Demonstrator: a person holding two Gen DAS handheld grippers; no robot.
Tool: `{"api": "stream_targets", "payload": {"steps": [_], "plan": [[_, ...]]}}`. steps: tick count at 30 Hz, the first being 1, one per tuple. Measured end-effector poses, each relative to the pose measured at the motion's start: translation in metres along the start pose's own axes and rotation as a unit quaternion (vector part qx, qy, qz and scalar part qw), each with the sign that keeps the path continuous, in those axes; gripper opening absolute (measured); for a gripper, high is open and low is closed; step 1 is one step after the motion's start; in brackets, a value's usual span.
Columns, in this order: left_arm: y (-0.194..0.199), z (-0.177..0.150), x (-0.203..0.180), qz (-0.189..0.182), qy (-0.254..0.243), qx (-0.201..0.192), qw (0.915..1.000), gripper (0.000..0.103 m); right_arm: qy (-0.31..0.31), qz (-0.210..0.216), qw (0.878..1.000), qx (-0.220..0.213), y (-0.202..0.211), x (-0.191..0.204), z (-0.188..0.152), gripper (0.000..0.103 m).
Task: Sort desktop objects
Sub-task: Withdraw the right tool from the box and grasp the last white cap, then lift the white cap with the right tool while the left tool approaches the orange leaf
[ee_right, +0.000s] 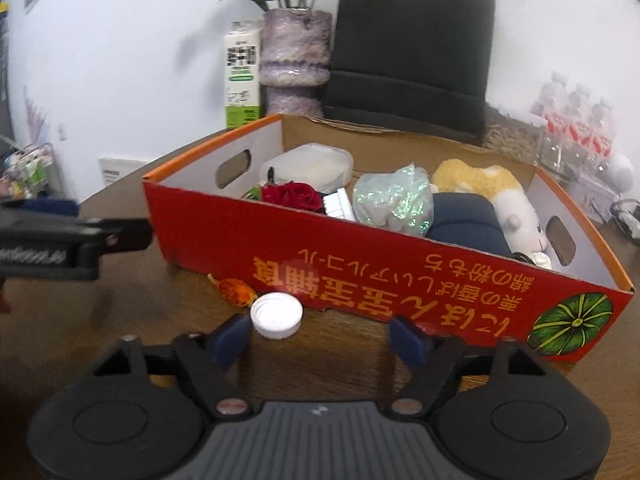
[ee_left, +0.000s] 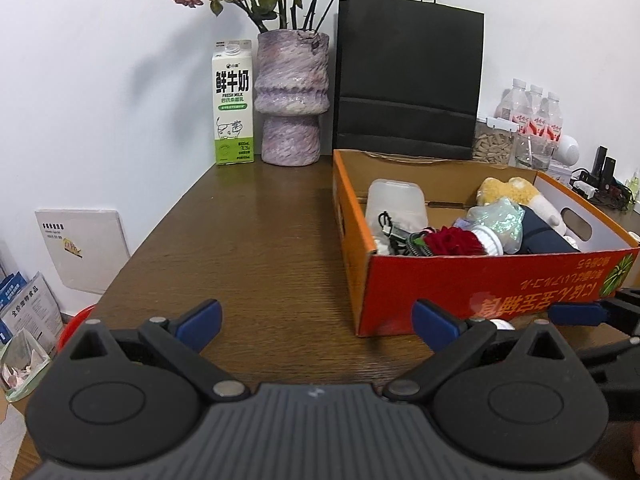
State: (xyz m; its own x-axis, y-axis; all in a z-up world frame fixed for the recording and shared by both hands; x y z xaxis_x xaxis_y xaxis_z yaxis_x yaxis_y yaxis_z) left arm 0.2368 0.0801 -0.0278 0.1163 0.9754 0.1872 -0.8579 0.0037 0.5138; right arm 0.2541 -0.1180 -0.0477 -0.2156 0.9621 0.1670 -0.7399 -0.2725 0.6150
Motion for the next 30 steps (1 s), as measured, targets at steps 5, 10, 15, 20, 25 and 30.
{"api": "stream_targets", "payload": {"steps": [5,10,15,20,25,30], "plan": [[0.003,-0.001,0.002,-0.005,0.000,-0.001,1.0000,0.103,-0.020,-0.001,1.000,0.009,-0.005,0.004,0.001,0.069],[0.004,-0.002,-0.005,-0.009,-0.012,-0.002,0.9999,0.103,-0.015,0.013,1.000,0.006,-0.003,0.012,0.001,0.028],[0.003,-0.003,-0.006,-0.010,-0.012,0.000,0.9999,0.103,-0.022,0.027,0.999,-0.002,0.001,0.011,0.000,0.027],[0.001,-0.005,-0.009,-0.008,-0.017,0.005,0.9998,0.103,-0.026,0.031,0.999,-0.012,0.006,0.006,0.002,0.027],[-0.002,-0.005,-0.013,-0.009,-0.019,0.009,0.9997,0.103,-0.029,0.028,0.999,-0.019,0.012,-0.005,0.002,0.027],[-0.004,-0.003,-0.026,-0.006,-0.030,0.010,0.9995,0.103,-0.040,0.021,0.999,-0.025,0.018,-0.025,0.003,0.027]]}}
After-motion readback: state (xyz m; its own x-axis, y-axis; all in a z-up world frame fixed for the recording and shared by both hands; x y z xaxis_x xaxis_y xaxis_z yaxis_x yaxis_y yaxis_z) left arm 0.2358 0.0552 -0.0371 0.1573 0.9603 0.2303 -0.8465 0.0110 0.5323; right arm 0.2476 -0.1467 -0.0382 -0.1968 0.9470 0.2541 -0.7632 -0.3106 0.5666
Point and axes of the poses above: each gripper's, at about its wrist camera, not at the fingertips, and y roughly against the way its jaws point, x to its left, z to its top, the point moved 4 cm from there along -y, roughly the way its jaws point, and after that the axes turned 14 degrees about -y, right-handed, at the moved point
